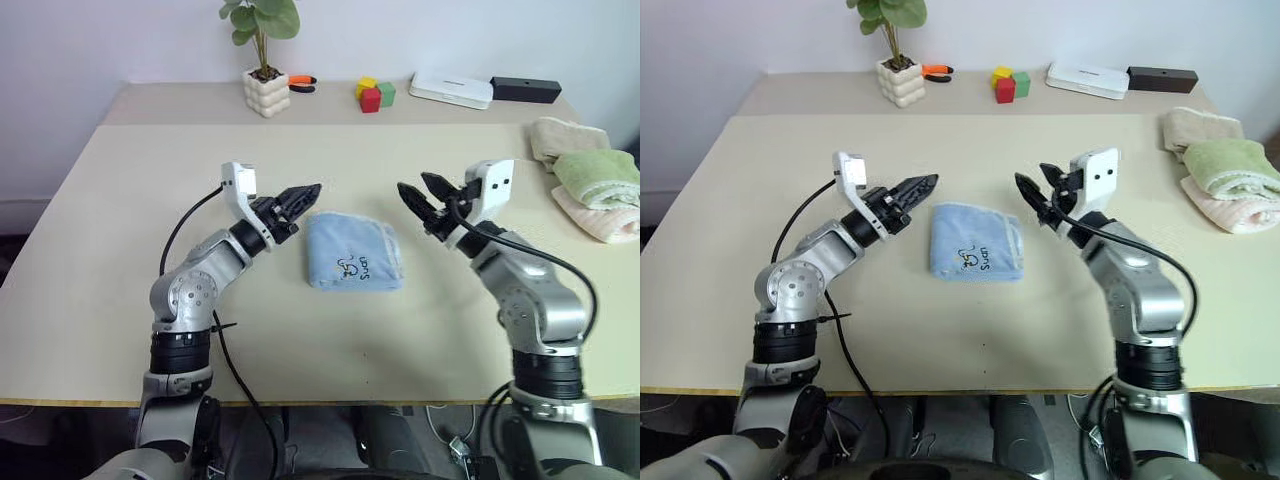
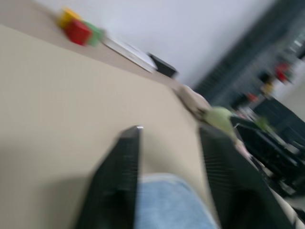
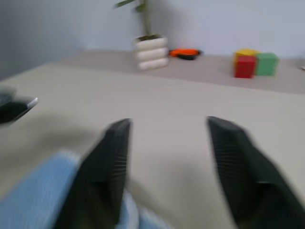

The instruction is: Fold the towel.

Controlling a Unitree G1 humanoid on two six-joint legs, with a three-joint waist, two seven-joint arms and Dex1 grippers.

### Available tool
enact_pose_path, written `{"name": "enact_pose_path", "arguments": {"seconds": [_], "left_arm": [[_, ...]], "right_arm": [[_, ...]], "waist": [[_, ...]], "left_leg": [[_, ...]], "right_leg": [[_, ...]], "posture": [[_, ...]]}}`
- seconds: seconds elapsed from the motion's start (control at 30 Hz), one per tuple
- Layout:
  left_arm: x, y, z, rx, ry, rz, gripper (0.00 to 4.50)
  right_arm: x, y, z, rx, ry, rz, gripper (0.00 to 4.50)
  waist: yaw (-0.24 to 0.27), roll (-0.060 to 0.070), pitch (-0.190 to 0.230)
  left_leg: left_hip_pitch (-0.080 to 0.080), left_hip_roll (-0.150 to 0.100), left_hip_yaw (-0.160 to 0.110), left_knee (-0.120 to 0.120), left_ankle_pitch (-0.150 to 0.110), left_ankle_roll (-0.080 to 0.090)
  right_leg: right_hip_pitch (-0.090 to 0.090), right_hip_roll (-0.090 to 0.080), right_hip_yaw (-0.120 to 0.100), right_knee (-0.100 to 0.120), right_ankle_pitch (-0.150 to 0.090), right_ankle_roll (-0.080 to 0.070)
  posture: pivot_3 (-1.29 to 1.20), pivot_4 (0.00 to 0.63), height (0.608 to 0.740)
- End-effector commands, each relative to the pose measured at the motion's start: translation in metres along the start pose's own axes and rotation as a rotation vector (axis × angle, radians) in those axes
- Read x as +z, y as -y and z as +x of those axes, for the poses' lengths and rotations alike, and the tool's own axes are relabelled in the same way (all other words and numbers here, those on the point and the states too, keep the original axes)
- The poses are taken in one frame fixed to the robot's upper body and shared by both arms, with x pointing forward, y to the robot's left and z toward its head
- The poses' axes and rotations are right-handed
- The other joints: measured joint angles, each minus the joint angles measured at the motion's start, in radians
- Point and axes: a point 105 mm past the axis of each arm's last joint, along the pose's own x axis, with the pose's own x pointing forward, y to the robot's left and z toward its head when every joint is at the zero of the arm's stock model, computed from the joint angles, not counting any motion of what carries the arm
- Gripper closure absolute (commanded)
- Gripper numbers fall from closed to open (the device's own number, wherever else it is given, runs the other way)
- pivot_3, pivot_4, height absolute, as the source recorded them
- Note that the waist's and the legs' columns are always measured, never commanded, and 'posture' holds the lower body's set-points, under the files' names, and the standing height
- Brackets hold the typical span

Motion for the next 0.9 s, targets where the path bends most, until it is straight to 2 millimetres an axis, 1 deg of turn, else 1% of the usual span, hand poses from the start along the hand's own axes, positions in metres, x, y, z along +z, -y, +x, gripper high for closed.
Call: {"name": "enact_pose_path", "arguments": {"seconds": [0.03, 0.07, 0.1, 0.2, 0.27, 0.33, 0.43, 0.47, 0.53, 0.57, 0.6, 0.67, 0.73, 0.8, 0.87, 0.9], "left_arm": [[0.006, 0.016, 0.007, -0.015, 0.061, 0.031, 4.50], [0.004, 0.016, 0.009, -0.003, 0.064, 0.027, 4.50], [0.003, 0.018, 0.012, -0.003, 0.074, 0.021, 4.50], [-0.001, 0.024, 0.016, -0.004, 0.083, -0.001, 4.50], [-0.014, 0.023, 0.019, 0.023, 0.037, 0.011, 4.50], [-0.031, 0.015, 0.021, 0.072, -0.031, 0.008, 4.50], [-0.041, 0.014, 0.022, 0.071, -0.052, -0.034, 4.50], [-0.045, 0.011, 0.022, 0.084, -0.066, -0.056, 4.50], [-0.076, -0.012, 0.020, 0.183, -0.222, 0.002, 4.50], [-0.084, -0.020, 0.017, 0.216, -0.262, 0.038, 4.50], [-0.087, -0.024, 0.016, 0.226, -0.271, 0.058, 4.50], [-0.086, -0.025, 0.014, 0.223, -0.259, 0.065, 4.50], [-0.085, -0.025, 0.011, 0.214, -0.256, 0.077, 4.50], [-0.082, -0.027, 0.009, 0.220, -0.250, 0.078, 4.50], [-0.079, -0.026, 0.008, 0.207, -0.246, 0.107, 4.50], [-0.077, -0.027, 0.007, 0.205, -0.240, 0.120, 4.50]], "right_arm": [[0.004, -0.026, -0.001, -0.021, 0.028, 0.018, 4.32], [-0.001, -0.032, -0.001, -0.020, 0.014, 0.025, 4.42], [-0.007, -0.036, -0.002, -0.022, -0.004, 0.028, 4.42], [-0.020, -0.042, -0.003, -0.033, -0.053, 0.022, 4.42], [-0.036, -0.048, -0.002, -0.034, -0.110, -0.009, 4.42], [-0.050, -0.053, 0.000, -0.042, -0.134, -0.047, 4.42], [-0.069, -0.052, 0.002, -0.054, -0.171, -0.114, 4.42], [-0.075, -0.051, 0.003, -0.062, -0.177, -0.113, 4.42], [-0.094, -0.042, 0.002, -0.088, -0.222, -0.164, 4.42], [-0.101, -0.040, 0.001, -0.088, -0.240, -0.179, 4.42], [-0.105, -0.037, -0.002, -0.095, -0.248, -0.206, 4.42], [-0.109, -0.033, -0.006, -0.098, -0.250, -0.244, 4.42], [-0.113, -0.024, -0.011, -0.109, -0.256, -0.303, 4.42], [-0.114, -0.016, -0.014, -0.129, -0.259, -0.311, 4.42], [-0.112, -0.013, -0.014, -0.128, -0.242, -0.298, 4.42], [-0.110, -0.013, -0.013, -0.122, -0.233, -0.300, 4.19]], "waist": [[-0.003, 0.000, 0.000], [-0.004, 0.000, 0.000], [-0.006, 0.000, 0.000], [-0.009, 0.000, 0.000], [-0.012, 0.000, 0.000], [-0.013, 0.000, 0.000], [-0.015, 0.000, 0.000], [-0.014, 0.000, 0.000], [-0.012, 0.000, 0.000], [-0.013, 0.000, 0.000], [-0.013, 0.000, 0.000], [-0.013, 0.000, -0.001], [-0.012, 0.000, -0.001], [-0.011, 0.000, -0.001], [-0.012, 0.000, -0.001], [-0.012, 0.000, -0.001]], "left_leg": [[0.000, 0.000, 0.000, 0.000, 0.000, 0.000], [0.000, 0.000, 0.000, 0.000, 0.000, 0.000], [0.000, 0.000, 0.000, -0.001, 0.000, 0.000], [0.001, 0.000, 0.000, -0.001, 0.000, 0.000], [0.001, 0.000, 0.000, -0.001, 0.000, 0.000], [0.002, 0.000, 0.000, -0.001, 0.000, 0.000], [0.002, 0.000, 0.000, -0.001, 0.000, 0.000], [0.002, 0.000, 0.000, -0.001, 0.000, 0.000], [0.002, 0.000, 0.000, -0.001, 0.000, 0.000], [0.003, 0.000, 0.000, -0.001, 0.000, 0.000], [0.003, 0.000, 0.000, -0.001, 0.000, 0.000], [0.003, 0.000, 0.000, -0.001, 0.000, 0.000], [0.004, 0.000, 0.000, -0.001, 0.000, 0.000], [0.004, 0.000, 0.000, -0.001, 0.000, 0.000], [0.005, 0.000, 0.000, -0.001, 0.000, 0.000], [0.005, 0.000, 0.000, -0.001, 0.000, 0.000]], "right_leg": [[0.000, 0.000, 0.000, 0.000, 0.000, 0.000], [0.000, 0.000, 0.000, 0.000, 0.000, 0.000], [0.000, 0.000, 0.000, 0.000, 0.000, 0.000], [0.000, 0.001, 0.000, 0.001, 0.000, 0.000], [0.000, 0.001, 0.000, 0.001, 0.000, 0.000], [0.000, 0.001, 0.000, 0.001, 0.000, 0.000], [0.000, 0.001, 0.000, 0.001, 0.000, 0.000], [0.000, 0.001, 0.000, 0.001, 0.000, 0.000], [0.000, 0.001, 0.000, 0.001, 0.000, 0.000], [0.001, 0.001, 0.000, 0.001, 0.000, 0.000], [0.001, 0.001, 0.001, 0.001, 0.000, 0.000], [0.001, 0.001, 0.000, 0.001, 0.000, 0.000], [0.002, 0.001, 0.000, 0.001, 0.000, 0.000], [0.003, 0.001, 0.000, 0.001, 0.000, 0.000], [0.003, 0.001, 0.000, 0.001, 0.000, 0.000], [0.003, 0.001, 0.000, 0.001, 0.000, 0.000]], "posture": [[0.00, 0.150, 0.740], [0.00, 0.150, 0.740], [0.00, 0.150, 0.740], [0.00, 0.150, 0.740], [0.00, 0.150, 0.740], [0.00, 0.150, 0.740], [0.00, 0.150, 0.740], [0.00, 0.150, 0.740], [0.00, 0.150, 0.740], [0.00, 0.150, 0.740], [0.00, 0.150, 0.740], [0.00, 0.150, 0.740], [0.00, 0.150, 0.740], [0.00, 0.150, 0.740], [0.00, 0.150, 0.740], [0.00, 0.150, 0.740]]}}
